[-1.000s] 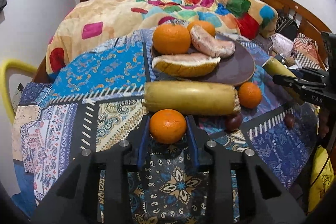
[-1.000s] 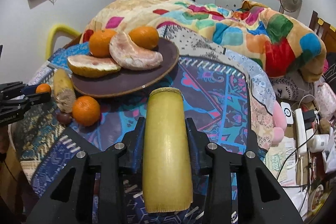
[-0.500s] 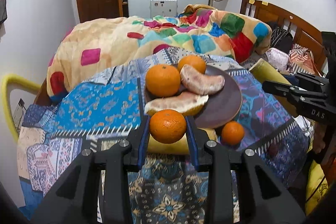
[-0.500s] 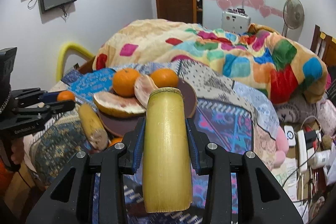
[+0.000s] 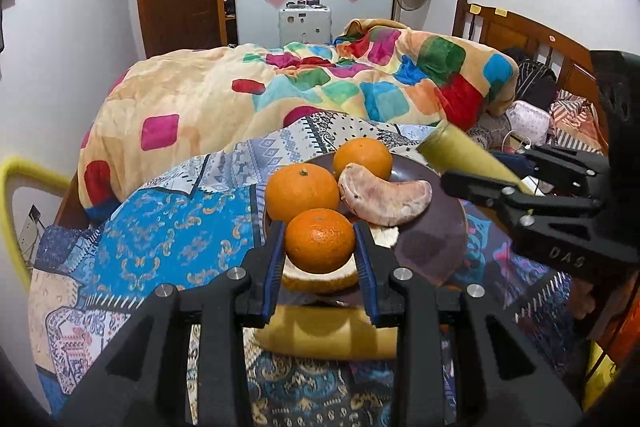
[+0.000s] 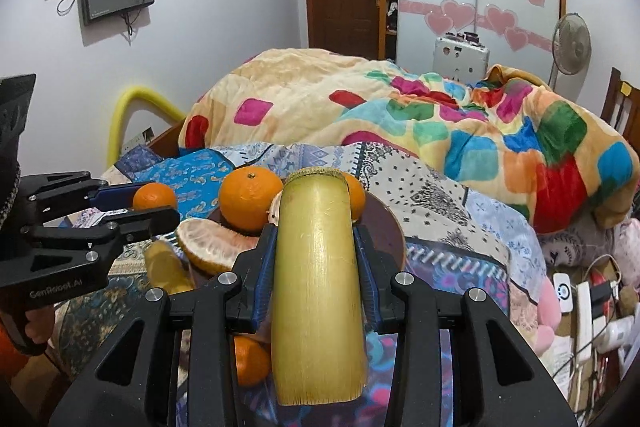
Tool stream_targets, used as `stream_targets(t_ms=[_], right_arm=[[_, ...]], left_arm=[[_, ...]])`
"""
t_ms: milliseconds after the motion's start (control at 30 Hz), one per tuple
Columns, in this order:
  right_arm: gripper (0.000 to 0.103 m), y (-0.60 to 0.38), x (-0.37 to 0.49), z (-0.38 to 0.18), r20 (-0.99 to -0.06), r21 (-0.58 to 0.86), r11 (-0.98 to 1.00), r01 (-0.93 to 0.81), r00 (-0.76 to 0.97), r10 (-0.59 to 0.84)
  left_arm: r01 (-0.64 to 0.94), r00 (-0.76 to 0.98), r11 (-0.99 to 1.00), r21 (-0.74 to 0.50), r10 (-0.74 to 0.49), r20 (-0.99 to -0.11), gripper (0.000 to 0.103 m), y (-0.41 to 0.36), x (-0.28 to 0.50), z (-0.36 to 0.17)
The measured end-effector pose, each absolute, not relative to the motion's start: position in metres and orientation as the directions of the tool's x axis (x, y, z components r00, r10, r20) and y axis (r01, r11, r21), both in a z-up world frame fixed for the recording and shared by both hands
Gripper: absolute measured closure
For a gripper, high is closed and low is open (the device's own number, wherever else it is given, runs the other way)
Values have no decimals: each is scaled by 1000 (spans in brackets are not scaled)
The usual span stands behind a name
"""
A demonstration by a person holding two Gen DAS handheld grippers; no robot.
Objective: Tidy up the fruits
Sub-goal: 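Place the yellow cylinder on the plate with the right gripper while the left gripper places the tangerine there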
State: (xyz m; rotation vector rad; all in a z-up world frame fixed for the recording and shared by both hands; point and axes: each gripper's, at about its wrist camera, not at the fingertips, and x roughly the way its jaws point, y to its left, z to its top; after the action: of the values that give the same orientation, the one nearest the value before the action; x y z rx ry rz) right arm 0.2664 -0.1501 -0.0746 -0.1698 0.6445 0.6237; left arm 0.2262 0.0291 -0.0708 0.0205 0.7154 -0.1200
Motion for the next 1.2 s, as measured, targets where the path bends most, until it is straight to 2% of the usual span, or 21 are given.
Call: stream_targets(t_ms=[533,800,867,1000,1200], right_arm=[[69,-123,295,-102,-698,37,793,-608,552,456],[69,-121,300,-107,-711,36,792,-610,541,449],[69,-121,300,-107,-710,34,792,-610,543,448],[69,-125,296,-102,-703,39,791,-611,546,456],[69,-136,284,-89,-686,38,790,-612,558,466]], left_arm=[[120,676,992,-48,-117,-728,70,28,268,-97],[119,661,991,-65,-128,-739,69,28,271,-101],[120,652,991,-62,-126,-747,68,27,272,-102],[113,662,992,-55,-116,-740,53,27,269,-100],[88,672,994,-67,-109,-732,49,31,257,-91]])
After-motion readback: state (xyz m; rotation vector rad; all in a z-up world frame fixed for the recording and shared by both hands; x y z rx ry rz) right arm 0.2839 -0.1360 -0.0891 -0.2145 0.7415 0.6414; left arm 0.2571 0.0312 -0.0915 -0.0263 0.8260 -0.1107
